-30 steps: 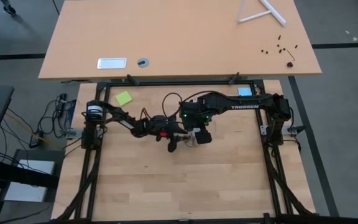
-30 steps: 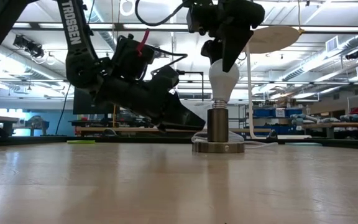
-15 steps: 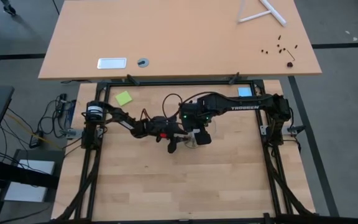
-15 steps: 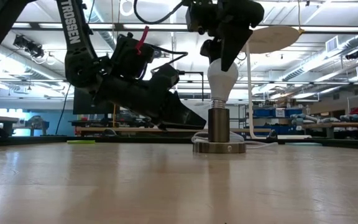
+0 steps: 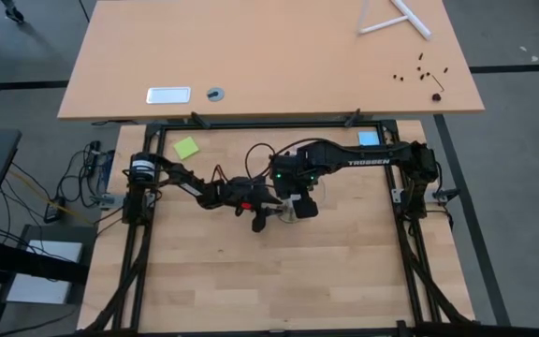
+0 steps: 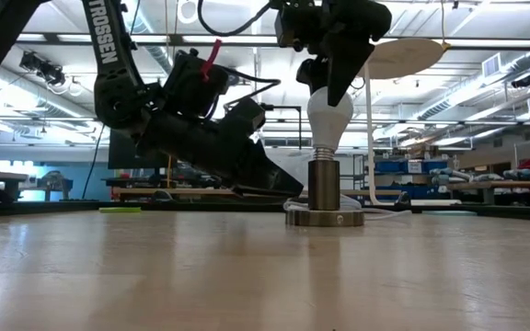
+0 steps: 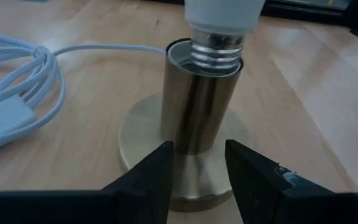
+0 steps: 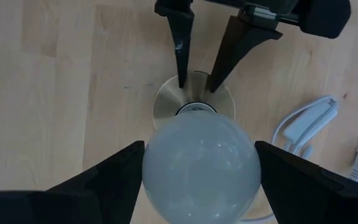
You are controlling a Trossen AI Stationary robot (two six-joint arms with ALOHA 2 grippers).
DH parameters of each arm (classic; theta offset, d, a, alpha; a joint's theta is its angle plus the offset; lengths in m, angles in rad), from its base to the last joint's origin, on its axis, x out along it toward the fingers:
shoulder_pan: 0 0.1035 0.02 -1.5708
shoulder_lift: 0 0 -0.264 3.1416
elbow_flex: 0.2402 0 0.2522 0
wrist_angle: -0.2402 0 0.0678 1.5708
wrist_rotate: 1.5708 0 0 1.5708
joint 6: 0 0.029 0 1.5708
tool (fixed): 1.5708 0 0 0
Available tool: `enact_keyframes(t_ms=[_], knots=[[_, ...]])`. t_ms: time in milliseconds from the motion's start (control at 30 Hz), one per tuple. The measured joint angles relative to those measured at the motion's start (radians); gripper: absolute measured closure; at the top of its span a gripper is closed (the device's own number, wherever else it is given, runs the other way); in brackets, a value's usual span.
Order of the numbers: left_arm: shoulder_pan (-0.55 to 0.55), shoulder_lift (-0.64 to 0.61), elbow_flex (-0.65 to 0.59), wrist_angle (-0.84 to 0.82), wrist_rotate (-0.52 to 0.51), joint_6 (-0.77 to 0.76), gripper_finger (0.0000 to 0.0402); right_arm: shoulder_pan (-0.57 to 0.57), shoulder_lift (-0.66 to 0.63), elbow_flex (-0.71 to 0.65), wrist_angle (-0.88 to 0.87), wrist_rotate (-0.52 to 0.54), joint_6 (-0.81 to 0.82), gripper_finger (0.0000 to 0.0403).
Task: Screw lightbulb
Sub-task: Insert the lightbulb into the lamp
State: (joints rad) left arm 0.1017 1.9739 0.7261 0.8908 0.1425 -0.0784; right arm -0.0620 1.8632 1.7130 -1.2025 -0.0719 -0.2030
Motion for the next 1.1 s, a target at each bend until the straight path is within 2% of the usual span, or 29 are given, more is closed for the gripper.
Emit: enact_keyframes(t_ms=[800, 1100], knots=[[0.0, 0.0, 0.0, -0.016, -0.014, -0.003, 0.025, -0.017, 0.0, -0.001, -0.005, 0.0, -0.01, 0.0102], [0.0, 0.0, 0.0, -0.022, -0.014, -0.003, 0.025, -0.01, -0.004, -0.065, 0.017, -0.019, -0.009, 0.0095]])
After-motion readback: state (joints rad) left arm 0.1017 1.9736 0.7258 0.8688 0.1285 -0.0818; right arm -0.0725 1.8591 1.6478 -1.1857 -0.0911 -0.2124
